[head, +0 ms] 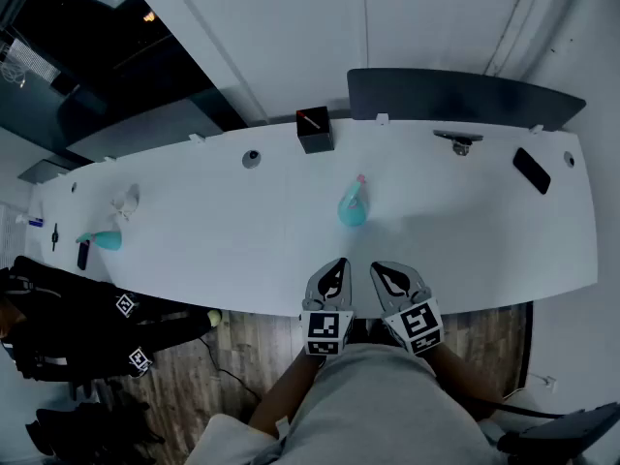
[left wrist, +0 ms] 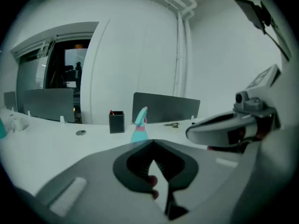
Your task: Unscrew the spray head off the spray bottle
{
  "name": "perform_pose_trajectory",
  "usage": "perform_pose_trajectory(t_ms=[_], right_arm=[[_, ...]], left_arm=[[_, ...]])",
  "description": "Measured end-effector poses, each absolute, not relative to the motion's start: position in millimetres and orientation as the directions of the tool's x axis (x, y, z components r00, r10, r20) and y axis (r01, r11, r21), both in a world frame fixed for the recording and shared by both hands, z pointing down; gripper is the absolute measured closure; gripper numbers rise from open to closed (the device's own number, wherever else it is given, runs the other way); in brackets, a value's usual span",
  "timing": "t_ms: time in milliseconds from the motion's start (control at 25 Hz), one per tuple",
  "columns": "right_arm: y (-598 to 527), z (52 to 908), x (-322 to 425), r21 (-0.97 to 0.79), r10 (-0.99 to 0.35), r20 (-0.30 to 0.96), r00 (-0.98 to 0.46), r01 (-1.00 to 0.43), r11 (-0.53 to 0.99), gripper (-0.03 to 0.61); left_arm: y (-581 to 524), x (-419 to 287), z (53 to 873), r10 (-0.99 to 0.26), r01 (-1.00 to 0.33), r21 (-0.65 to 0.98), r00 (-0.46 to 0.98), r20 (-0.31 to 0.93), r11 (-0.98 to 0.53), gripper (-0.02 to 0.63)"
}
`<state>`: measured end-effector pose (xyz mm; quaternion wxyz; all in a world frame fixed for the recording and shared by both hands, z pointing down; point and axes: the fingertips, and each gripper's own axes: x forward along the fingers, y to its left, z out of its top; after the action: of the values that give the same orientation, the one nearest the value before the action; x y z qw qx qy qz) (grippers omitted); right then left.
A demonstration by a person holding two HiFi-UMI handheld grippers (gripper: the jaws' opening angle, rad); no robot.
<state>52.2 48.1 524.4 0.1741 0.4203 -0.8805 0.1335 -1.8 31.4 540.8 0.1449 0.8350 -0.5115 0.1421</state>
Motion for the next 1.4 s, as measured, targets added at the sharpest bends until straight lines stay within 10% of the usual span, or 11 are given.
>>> perform_pose_trajectory(t_ms=[680,760,800,1400], right_arm=[[-22,544,17,-0.110,-0.675,0.543,-0.499,-0.840,0.532,0.578],[-25,544,15,-0.102,-0.661,0.540,-0.521,-0.820,0.563,0.578],[-24,543,15,-0.097,-0.652,0.538,-0.534,-0.808,0.582,0.578],[-11,538,54,-0.102,-0.633,0.552,-0.543,-0.797,0.595,0.578]], left_arm=[[-53,-43,585,-0.680,-0.786,0.078,0.575,0.455,-0.613,0.610],[-59,-38,597,-0.658,-0.777,0.081,0.579,0.482,-0.624,0.355],[-60,-35,604,-0.653,-0.780,0.076,0.569,0.500,-0.621,0.326],[-110,4,684,-0.592,-0.672,-0.171,0.467,0.657,-0.720,0.158]])
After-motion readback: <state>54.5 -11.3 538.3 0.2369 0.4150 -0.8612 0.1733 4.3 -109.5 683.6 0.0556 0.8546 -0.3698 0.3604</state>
